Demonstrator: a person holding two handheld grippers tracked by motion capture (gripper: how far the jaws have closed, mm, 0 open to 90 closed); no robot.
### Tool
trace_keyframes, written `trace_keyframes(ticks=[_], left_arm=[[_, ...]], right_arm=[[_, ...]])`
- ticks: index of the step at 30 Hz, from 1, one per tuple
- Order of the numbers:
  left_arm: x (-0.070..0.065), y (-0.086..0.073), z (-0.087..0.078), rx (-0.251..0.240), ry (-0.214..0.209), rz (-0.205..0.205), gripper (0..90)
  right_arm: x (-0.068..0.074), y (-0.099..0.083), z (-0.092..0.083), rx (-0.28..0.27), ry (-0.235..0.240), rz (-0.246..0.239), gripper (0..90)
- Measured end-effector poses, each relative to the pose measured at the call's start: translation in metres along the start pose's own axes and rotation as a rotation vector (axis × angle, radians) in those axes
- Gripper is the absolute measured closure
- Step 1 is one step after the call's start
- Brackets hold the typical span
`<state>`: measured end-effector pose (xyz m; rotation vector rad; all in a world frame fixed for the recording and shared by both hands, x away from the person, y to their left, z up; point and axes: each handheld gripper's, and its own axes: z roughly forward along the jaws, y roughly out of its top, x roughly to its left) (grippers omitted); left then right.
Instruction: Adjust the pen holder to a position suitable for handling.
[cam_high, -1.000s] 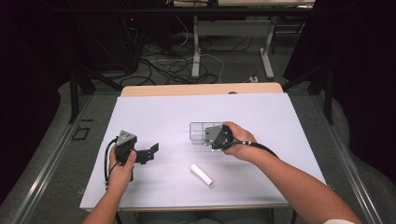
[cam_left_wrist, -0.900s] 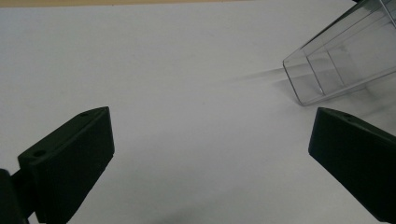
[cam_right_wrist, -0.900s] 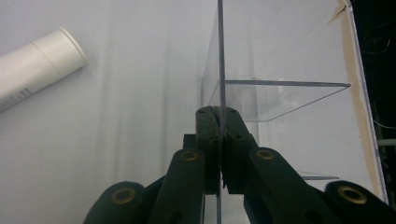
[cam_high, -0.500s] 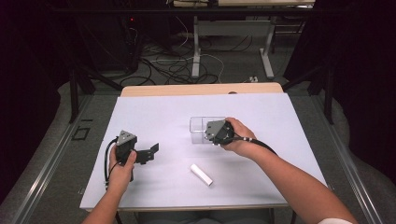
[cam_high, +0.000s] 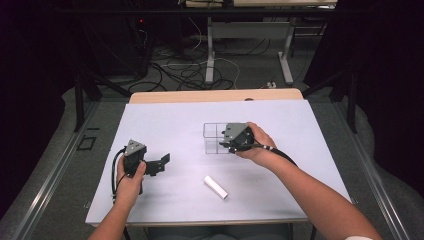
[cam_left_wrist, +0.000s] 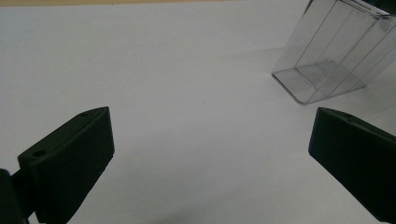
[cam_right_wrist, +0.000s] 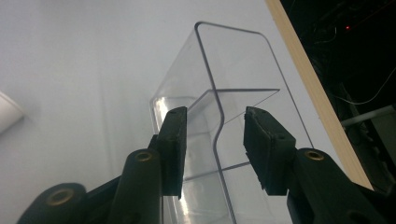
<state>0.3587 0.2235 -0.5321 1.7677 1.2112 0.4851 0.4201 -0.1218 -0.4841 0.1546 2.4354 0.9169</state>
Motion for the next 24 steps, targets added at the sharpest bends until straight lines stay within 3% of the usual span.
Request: trace_keyframes(ticks=[3, 4, 6, 9, 11, 16, 18, 19, 20, 21, 22, 24], left_arm=[[0.0, 0.0, 0.0, -0.001, 0.0, -0.001, 0.1], [0.0, 0.0, 0.0, -0.001, 0.001, -0.001, 0.1], [0.0, 0.0, -0.001, 0.001, 0.001, -0.002, 0.1], [0.0, 0.0, -0.001, 0.001, 0.001, -0.003, 0.1], [0.0, 0.0, -0.001, 0.0, 0.001, -0.002, 0.1], [0.0, 0.0, -0.001, 0.001, 0.001, -0.001, 0.1], [0.0, 0.0, -0.001, 0.001, 0.002, -0.001, 0.1], [0.0, 0.0, 0.0, 0.001, 0.001, -0.001, 0.1], [0.0, 0.0, 0.0, -0.001, 0.001, -0.001, 0.1], [0.0, 0.0, 0.0, 0.001, 0.001, -0.002, 0.1], [0.0, 0.0, -0.001, 0.001, 0.002, -0.003, 0.1], [0.0, 0.0, -0.001, 0.001, 0.0, -0.001, 0.1]], right_arm=[[0.0, 0.002, -0.006, -0.028, -0.03, 0.054, 53.8], [0.0, 0.004, -0.01, -0.047, -0.037, 0.112, 52.2], [0.0, 0.004, -0.012, -0.053, -0.041, 0.131, 51.1], [-0.001, 0.005, -0.017, -0.057, -0.053, 0.236, 41.8], [0.0, 0.005, -0.02, -0.026, -0.051, 0.321, 35.8], [0.002, 0.006, -0.031, 0.066, -0.053, 0.377, 26.7], [0.004, 0.005, -0.032, 0.056, -0.067, 0.404, 24.3], [0.007, 0.003, -0.035, 0.035, -0.066, 0.459, 20.3], [0.007, 0.003, -0.035, 0.035, -0.066, 0.459, 20.3], [0.009, 0.0, -0.036, 0.035, -0.07, 0.506, 14.7], [0.009, 0.0, -0.036, 0.035, -0.07, 0.506, 14.7], [0.01, -0.004, -0.037, 0.032, -0.048, 0.552, 14.5]])
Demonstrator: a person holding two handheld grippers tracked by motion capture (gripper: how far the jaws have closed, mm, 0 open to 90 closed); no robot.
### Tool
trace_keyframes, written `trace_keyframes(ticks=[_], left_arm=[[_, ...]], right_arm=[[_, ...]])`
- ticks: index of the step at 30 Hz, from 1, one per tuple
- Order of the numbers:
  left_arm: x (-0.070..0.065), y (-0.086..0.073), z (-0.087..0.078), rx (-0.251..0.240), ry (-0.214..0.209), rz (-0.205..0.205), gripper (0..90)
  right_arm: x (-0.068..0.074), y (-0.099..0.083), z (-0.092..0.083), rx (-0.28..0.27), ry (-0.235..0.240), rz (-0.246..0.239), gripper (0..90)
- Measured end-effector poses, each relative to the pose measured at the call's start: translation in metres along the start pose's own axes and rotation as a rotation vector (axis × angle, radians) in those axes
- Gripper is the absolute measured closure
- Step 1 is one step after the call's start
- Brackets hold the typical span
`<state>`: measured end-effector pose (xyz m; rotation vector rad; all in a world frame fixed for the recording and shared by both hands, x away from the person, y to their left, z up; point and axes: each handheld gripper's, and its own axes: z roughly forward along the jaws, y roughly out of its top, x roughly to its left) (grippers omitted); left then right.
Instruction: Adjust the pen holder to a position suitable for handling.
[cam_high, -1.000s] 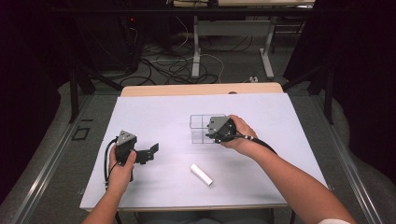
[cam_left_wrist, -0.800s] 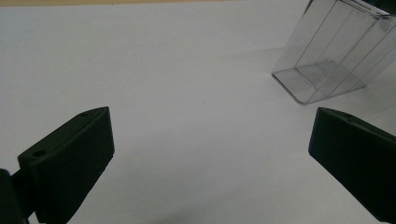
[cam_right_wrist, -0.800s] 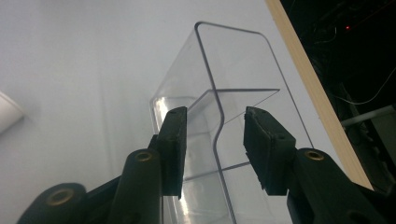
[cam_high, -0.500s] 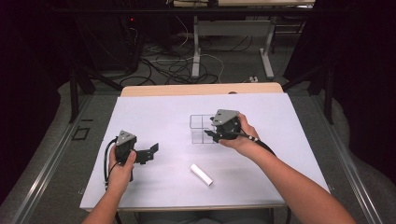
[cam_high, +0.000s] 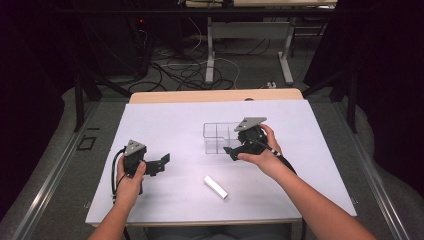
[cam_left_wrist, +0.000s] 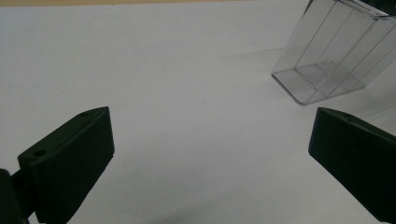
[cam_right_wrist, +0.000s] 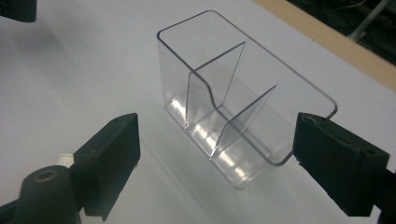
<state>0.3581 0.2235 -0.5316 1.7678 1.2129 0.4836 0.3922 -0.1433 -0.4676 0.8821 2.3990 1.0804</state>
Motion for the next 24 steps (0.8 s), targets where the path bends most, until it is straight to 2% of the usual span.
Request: trace_keyframes(ticks=[3, 5, 8, 9, 11, 12, 14, 17, 19, 20, 21, 22, 23, 24], left_arm=[[0.0, 0.0, 0.0, 0.0, 0.0, -0.003, 0.1], [0.0, 0.0, 0.0, 0.0, -0.001, -0.004, 0.1], [0.0, 0.0, 0.0, 0.002, -0.001, -0.004, 0.1], [0.0, 0.0, 0.0, 0.002, -0.001, -0.003, 0.1], [0.0, 0.0, 0.0, 0.002, -0.001, -0.003, 0.1], [0.0, 0.0, 0.0, 0.001, -0.002, -0.004, 0.1], [0.0, 0.0, 0.0, 0.001, -0.004, -0.005, 0.1], [-0.001, 0.0, 0.0, 0.003, -0.004, -0.004, 0.1], [-0.001, 0.0, 0.0, 0.003, -0.005, -0.003, 0.1], [-0.001, -0.001, 0.0, 0.0, -0.005, -0.004, 0.1], [-0.001, -0.001, 0.0, 0.0, -0.005, -0.004, 0.1], [-0.001, -0.001, 0.0, 0.004, -0.005, -0.004, 0.1], [-0.001, -0.001, 0.0, 0.001, -0.005, -0.004, 0.1], [-0.001, -0.001, 0.0, 0.005, -0.004, -0.003, 0.1]], right_arm=[[0.001, -0.01, 0.0, 0.002, 0.017, 0.072, 8.2], [0.002, -0.012, 0.0, 0.013, 0.021, 0.089, 7.0], [0.004, -0.017, -0.001, -0.002, 0.022, 0.119, 6.1], [0.006, -0.021, -0.002, -0.006, 0.042, 0.142, 5.7], [0.008, -0.023, -0.002, -0.013, 0.045, 0.143, 5.3], [0.009, -0.024, -0.003, 0.002, 0.054, 0.147, 5.2], [0.012, -0.028, -0.003, -0.017, 0.066, 0.148, 5.2], [0.017, -0.033, -0.003, 0.001, 0.089, 0.132, 7.4], [0.022, -0.035, -0.004, -0.021, 0.071, 0.119, 10.5], [0.024, -0.036, -0.005, -0.007, 0.071, 0.115, 12.4], [0.026, -0.037, -0.005, -0.017, 0.067, 0.113, 14.7], [0.028, -0.037, -0.005, -0.003, 0.07, 0.111, 15.2], [0.032, -0.036, -0.006, 0.023, 0.075, 0.088, 15.3], [0.032, -0.036, -0.006, 0.023, 0.075, 0.088, 15.3]])
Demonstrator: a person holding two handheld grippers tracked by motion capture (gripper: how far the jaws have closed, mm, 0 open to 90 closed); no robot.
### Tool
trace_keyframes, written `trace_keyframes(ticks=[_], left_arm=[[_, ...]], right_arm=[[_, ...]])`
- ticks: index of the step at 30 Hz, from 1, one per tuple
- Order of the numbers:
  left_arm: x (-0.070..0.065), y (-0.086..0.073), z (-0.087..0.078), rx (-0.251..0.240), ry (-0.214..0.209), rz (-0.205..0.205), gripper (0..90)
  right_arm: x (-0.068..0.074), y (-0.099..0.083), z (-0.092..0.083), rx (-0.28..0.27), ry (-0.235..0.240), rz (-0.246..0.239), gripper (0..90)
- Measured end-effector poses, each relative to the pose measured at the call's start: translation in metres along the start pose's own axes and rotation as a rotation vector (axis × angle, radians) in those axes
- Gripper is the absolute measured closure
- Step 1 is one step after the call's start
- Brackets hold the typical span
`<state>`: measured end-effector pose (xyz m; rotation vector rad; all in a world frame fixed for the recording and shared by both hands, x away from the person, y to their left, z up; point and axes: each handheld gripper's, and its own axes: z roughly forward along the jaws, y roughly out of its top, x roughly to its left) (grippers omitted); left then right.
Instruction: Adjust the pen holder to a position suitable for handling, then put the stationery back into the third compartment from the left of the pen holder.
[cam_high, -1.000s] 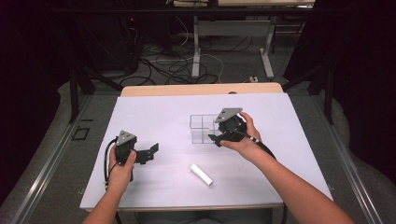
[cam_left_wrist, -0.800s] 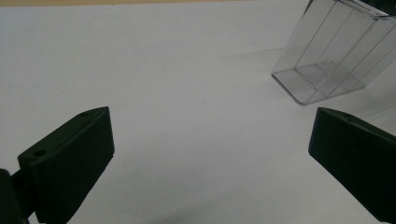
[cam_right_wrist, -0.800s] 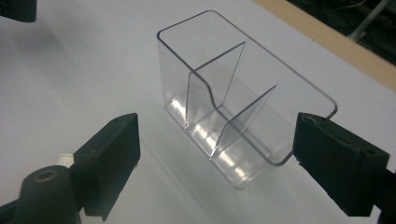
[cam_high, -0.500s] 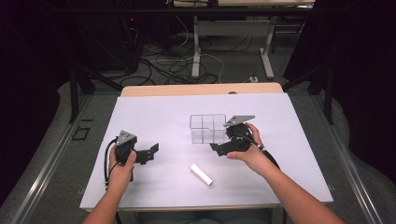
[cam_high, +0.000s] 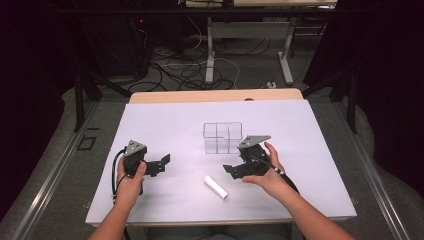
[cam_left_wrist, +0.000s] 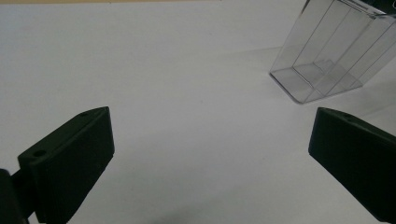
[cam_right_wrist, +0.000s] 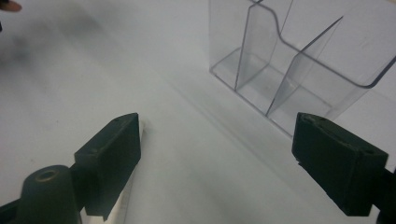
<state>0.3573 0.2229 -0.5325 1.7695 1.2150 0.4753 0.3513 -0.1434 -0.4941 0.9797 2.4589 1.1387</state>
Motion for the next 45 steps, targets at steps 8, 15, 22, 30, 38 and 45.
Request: trace_keyframes(ticks=[8, 15, 22, 30, 38, 45], left_arm=[[0.002, 0.0, 0.0, 0.001, 0.003, 0.007, 0.1], [0.002, 0.001, -0.001, 0.006, -0.001, 0.007, 0.1], [0.002, 0.001, 0.0, 0.005, -0.004, 0.009, 0.1], [0.001, 0.001, -0.001, 0.006, -0.006, 0.01, 0.1], [0.0, 0.001, 0.001, 0.003, -0.006, 0.014, 0.1], [0.0, 0.001, 0.0, 0.006, -0.008, 0.01, 0.1]], right_arm=[[0.013, -0.001, 0.006, 0.094, 0.044, 0.014, 27.3], [0.02, -0.002, 0.007, 0.137, 0.067, 0.058, 41.7], [0.021, -0.008, 0.011, 0.19, 0.078, 0.103, 42.8], [0.027, -0.014, 0.015, 0.227, 0.088, 0.133, 48.5], [0.039, -0.017, 0.02, 0.237, 0.113, 0.131, 54.7], [0.046, -0.02, 0.027, 0.281, 0.148, 0.129, 57.3]])
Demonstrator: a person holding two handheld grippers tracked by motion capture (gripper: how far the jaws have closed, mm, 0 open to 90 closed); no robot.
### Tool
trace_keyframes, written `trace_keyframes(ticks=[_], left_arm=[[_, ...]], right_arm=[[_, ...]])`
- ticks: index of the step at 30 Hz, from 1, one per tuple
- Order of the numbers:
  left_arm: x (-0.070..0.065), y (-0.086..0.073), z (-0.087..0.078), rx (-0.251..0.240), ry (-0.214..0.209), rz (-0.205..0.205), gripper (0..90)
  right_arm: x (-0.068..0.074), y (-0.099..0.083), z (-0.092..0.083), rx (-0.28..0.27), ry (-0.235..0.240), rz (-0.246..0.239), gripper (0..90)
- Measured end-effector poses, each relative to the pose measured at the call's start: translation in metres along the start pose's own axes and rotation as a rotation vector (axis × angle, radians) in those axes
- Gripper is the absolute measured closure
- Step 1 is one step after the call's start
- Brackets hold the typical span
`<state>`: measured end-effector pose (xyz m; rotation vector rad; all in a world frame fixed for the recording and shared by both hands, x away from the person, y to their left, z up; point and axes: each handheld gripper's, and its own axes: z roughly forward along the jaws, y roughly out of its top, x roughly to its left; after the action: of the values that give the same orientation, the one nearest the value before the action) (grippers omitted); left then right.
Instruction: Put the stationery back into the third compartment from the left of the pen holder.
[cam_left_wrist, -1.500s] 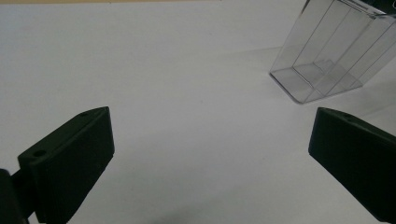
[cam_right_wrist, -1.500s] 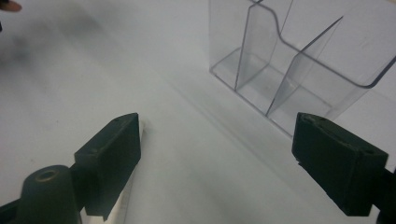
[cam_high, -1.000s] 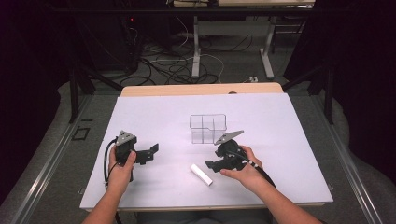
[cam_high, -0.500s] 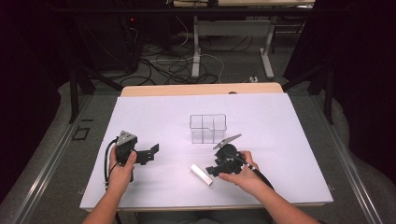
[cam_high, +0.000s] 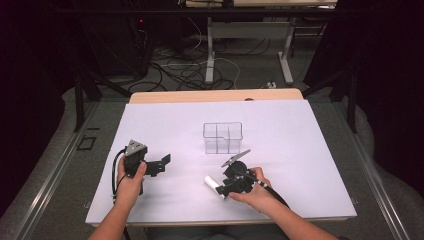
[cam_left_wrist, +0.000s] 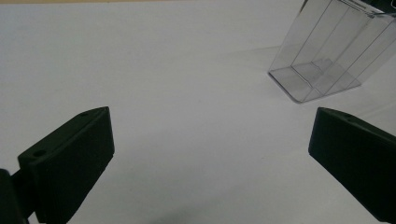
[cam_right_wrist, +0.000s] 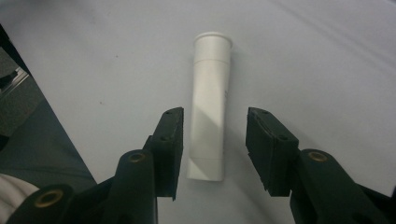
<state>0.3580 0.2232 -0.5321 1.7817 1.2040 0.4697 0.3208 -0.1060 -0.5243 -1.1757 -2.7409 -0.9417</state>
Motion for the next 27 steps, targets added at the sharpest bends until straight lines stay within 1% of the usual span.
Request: trace_keyframes(ticks=[3, 4, 6, 8, 9, 10, 12, 16, 17, 18, 19, 22, 23, 24, 25, 26, 27], left_arm=[[0.0, 0.0, 0.0, -0.005, 0.003, 0.001, 0.1], [0.0, 0.0, 0.0, -0.005, 0.003, 0.0, 0.1], [0.0, 0.0, 0.001, -0.005, 0.004, -0.002, 0.1], [0.0, -0.001, 0.001, -0.003, 0.003, -0.001, 0.1], [0.0, -0.001, 0.001, -0.003, 0.003, -0.002, 0.1], [0.0, 0.0, 0.001, -0.003, 0.003, -0.001, 0.1], [0.0, 0.0, 0.001, -0.004, 0.003, -0.001, 0.1], [0.0, 0.0, 0.001, 0.0, 0.003, 0.002, 0.1], [0.0, 0.0, 0.001, 0.0, 0.002, 0.002, 0.1], [0.0, 0.0, 0.001, 0.001, 0.002, 0.002, 0.1], [0.0, 0.0, 0.001, 0.001, 0.002, 0.001, 0.1], [0.0, 0.0, 0.001, -0.001, 0.002, 0.003, 0.1], [0.0, 0.0, 0.001, -0.002, 0.002, 0.004, 0.1], [0.0, 0.0, 0.001, -0.002, 0.002, 0.003, 0.1], [0.0, 0.0, 0.001, -0.001, 0.002, 0.004, 0.1], [0.0, 0.0, 0.001, 0.0, 0.003, 0.002, 0.1], [0.0, 0.0, 0.001, 0.0, 0.002, 0.003, 0.1]], right_arm=[[0.001, 0.0, 0.003, 0.021, 0.001, 0.012, 59.1], [0.001, -0.001, 0.004, 0.021, -0.003, 0.003, 59.7], [0.002, 0.0, 0.005, 0.047, 0.012, 0.017, 61.1], [0.002, 0.0, 0.006, 0.052, 0.011, 0.024, 62.0], [0.002, -0.001, 0.006, 0.053, 0.018, 0.03, 62.6], [0.002, 0.0, 0.007, 0.068, 0.023, 0.034, 63.1], [0.001, -0.001, 0.008, 0.08, 0.023, 0.026, 63.5], [0.002, -0.001, 0.011, 0.096, 0.025, 0.033, 64.1], [0.001, -0.001, 0.012, 0.103, 0.014, 0.026, 64.2], [0.001, -0.001, 0.012, 0.113, 0.023, 0.026, 64.3], [0.0, -0.002, 0.014, 0.109, 0.025, 0.03, 64.9], [-0.001, -0.002, 0.014, 0.121, 0.013, 0.036, 67.0], [0.001, -0.003, 0.016, 0.095, 0.011, 0.073, 67.7], [0.003, -0.003, 0.015, 0.116, 0.011, 0.115, 67.8], [0.002, -0.003, 0.015, 0.113, 0.017, 0.108, 68.0], [0.0, -0.003, 0.015, 0.106, 0.02, 0.087, 68.2], [0.0, -0.002, 0.015, 0.112, 0.015, 0.09, 68.4]])
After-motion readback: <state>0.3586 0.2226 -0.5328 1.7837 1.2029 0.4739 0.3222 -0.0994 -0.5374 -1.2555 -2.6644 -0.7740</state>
